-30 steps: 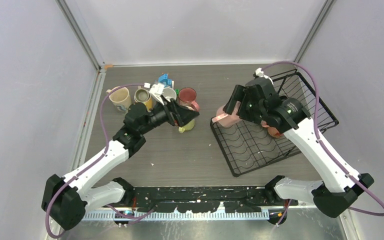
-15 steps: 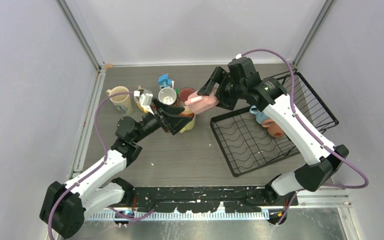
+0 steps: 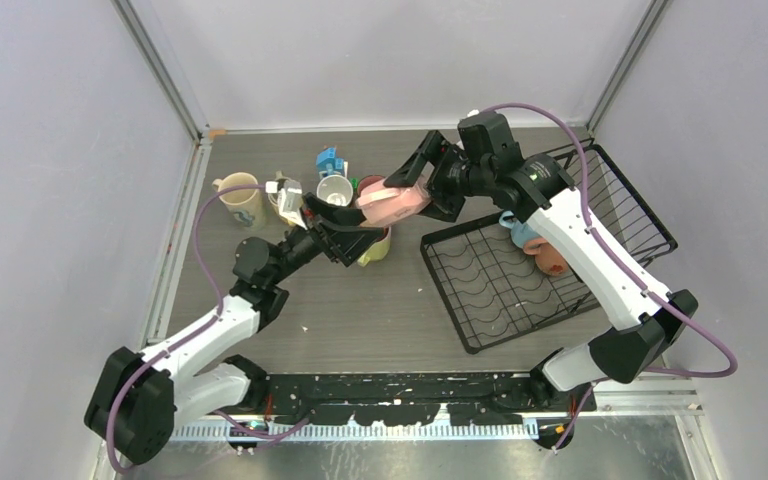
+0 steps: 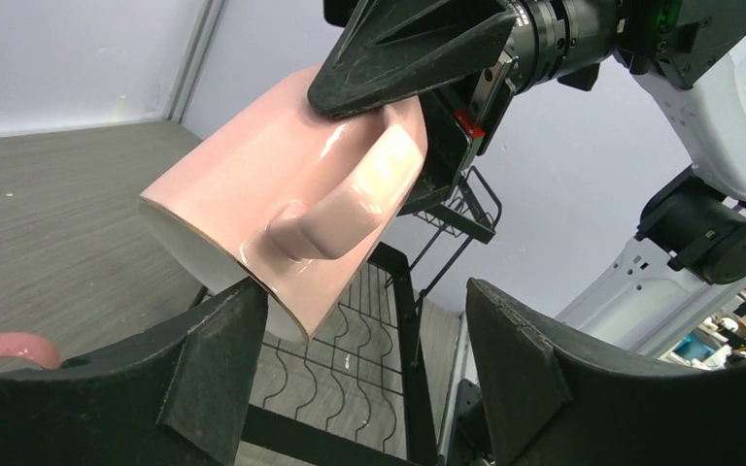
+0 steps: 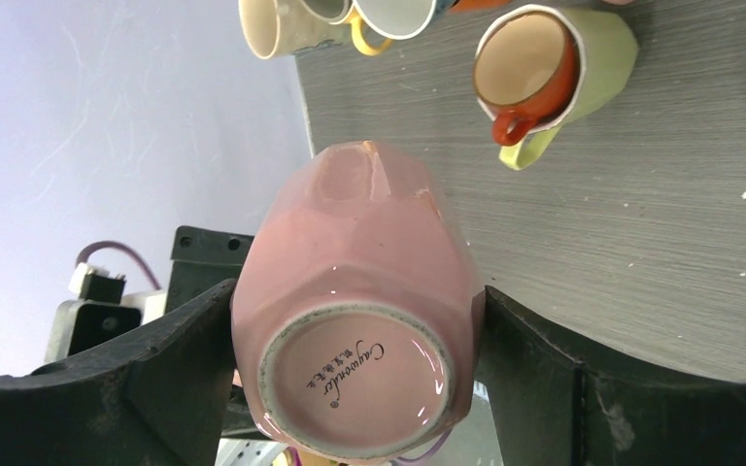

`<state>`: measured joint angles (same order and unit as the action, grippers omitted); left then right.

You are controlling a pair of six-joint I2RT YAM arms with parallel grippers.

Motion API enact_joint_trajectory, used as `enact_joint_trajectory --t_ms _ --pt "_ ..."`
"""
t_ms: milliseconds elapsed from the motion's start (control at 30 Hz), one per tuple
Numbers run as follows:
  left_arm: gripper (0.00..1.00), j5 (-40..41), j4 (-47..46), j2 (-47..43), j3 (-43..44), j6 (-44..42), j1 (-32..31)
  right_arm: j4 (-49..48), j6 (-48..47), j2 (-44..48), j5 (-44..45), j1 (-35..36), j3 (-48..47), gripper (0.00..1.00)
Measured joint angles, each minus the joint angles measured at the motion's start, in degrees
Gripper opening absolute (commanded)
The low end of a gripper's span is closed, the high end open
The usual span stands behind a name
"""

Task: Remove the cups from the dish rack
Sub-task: Place the cup at the center of the board.

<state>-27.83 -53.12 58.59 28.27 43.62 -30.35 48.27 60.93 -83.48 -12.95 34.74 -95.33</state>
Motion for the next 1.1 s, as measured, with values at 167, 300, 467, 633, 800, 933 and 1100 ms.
enact_joint_trajectory --t_ms 167,300,467,633,800,933,1100 --pt "0.70 -1.2 -4.0 3.0 0.2 2.7 0.0 -2.3 2.0 0.0 -3.0 0.0 0.0 0.29" --pt "0.66 -1.5 -7.6 4.5 0.5 5.3 0.0 -3.8 2.8 0.0 -4.7 0.0 0.0 0.29" --pt "0.60 -2.0 -12.5 6.3 1.6 8.9 0.0 -5.3 3.8 0.0 -6.2 0.0 0.7 0.29" --pt "0.49 -2.2 -13.8 6.8 1.9 11.0 0.1 -7.6 5.1 0.2 -7.8 -0.2 1.9 0.29" --pt "0.36 -2.2 -14.1 6.9 2.5 11.8 0.3 -9.4 6.6 0.2 -9.9 -0.3 2.5 0.29" --pt "0.10 -1.8 -14.3 6.9 2.5 12.1 0.4 -10.2 7.1 0.2 -11.1 -0.3 2.8 0.29" --pt "0.00 -1.8 -14.8 6.7 2.8 13.2 0.4 -12.2 8.9 0.3 -12.1 -0.4 3.6 0.31"
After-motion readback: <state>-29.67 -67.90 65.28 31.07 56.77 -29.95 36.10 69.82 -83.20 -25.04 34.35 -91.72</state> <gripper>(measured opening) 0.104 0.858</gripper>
